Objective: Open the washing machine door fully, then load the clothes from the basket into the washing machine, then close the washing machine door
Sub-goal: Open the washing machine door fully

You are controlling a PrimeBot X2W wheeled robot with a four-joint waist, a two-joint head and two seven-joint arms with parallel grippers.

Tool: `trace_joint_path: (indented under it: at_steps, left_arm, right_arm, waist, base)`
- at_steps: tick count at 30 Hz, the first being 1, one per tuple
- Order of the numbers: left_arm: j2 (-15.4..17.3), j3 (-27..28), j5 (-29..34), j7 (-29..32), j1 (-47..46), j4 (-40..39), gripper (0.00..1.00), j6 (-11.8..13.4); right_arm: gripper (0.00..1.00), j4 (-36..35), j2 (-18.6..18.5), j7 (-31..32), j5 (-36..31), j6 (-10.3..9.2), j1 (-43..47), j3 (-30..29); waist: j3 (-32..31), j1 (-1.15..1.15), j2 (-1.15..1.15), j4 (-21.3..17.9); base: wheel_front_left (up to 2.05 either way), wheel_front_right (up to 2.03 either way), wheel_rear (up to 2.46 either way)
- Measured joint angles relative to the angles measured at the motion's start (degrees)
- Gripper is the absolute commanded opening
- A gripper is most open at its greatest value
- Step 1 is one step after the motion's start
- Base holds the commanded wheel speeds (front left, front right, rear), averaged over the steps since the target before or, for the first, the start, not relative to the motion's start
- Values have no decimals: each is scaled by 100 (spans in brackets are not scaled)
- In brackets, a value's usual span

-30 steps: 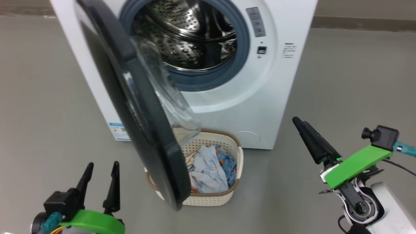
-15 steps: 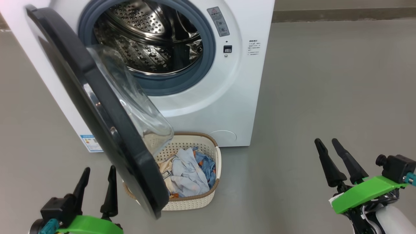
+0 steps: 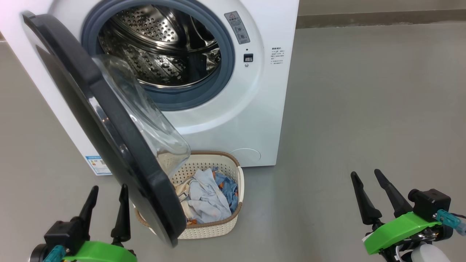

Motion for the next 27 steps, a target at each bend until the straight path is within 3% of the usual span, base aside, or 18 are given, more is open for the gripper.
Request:
trace_joint_path:
  at_steps: [27]
  left_arm:
    - [-18, 31, 7, 1, 0, -2, 100, 0]
  right_arm:
    - [100, 19, 199, -9, -328, 0, 7, -210]
  waist:
    - [20, 0, 0, 50]
  base:
    - [0, 0, 0]
